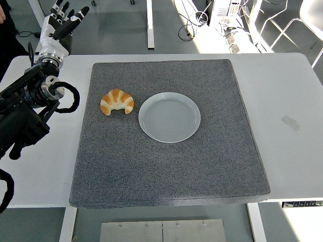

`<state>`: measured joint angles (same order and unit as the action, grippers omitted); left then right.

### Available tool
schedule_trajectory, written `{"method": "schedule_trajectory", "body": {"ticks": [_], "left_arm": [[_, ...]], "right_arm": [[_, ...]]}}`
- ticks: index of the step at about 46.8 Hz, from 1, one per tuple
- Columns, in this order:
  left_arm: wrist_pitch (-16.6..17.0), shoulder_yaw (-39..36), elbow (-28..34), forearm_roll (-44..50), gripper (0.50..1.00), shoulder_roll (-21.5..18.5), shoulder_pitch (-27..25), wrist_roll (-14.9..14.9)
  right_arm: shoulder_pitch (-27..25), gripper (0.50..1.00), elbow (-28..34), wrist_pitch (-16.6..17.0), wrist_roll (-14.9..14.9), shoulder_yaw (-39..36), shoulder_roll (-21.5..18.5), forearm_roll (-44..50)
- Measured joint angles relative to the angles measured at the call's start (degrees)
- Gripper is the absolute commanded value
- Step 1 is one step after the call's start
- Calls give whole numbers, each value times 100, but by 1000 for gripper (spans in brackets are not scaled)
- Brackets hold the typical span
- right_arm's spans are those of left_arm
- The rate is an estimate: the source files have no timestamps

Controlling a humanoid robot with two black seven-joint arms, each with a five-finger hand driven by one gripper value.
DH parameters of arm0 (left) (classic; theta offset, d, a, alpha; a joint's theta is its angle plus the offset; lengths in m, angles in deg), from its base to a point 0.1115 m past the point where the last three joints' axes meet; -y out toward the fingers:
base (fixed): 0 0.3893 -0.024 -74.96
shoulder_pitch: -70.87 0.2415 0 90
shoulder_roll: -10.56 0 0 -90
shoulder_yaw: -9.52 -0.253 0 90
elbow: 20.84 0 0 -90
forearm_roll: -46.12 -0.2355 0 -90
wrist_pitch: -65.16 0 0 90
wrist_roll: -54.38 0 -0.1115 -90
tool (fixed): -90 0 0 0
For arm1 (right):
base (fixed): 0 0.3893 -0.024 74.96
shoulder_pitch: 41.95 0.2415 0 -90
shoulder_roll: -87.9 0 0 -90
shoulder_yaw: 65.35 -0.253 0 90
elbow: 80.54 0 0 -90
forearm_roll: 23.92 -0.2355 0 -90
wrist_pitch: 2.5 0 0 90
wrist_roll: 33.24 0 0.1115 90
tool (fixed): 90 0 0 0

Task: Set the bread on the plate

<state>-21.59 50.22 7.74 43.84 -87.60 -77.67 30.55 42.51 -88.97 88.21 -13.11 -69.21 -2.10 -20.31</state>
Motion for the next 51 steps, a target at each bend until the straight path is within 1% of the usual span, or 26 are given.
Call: {"method": "schedule_trajectory", "body": {"ticks": [21,26,30,37,44,47,51], "left_arm": [[0,-9,-5,5,975,-31,-91,18],[-88,-197,5,-5,975,-254,-98,24],[-210,-350,7,31,975,-354,-175,28],[-238,-443,30,-18,974,-510,-220,40],[-230,-1079,62,-41,972,-771,-474,83],[-216,-1256,64,-32,972,-830,-601,137],[-210,-1315,58,-34,972,-941,-685,332]], "right_arm": [[0,1000,0,0,0,0,0,0],[0,1000,0,0,1,0,0,1],[0,1000,0,0,0,0,0,1],[0,1000,0,0,0,0,0,1],[0,1000,0,0,0,0,0,0],[0,1000,0,0,0,0,0,0],[3,1000,0,0,0,0,0,0]]}}
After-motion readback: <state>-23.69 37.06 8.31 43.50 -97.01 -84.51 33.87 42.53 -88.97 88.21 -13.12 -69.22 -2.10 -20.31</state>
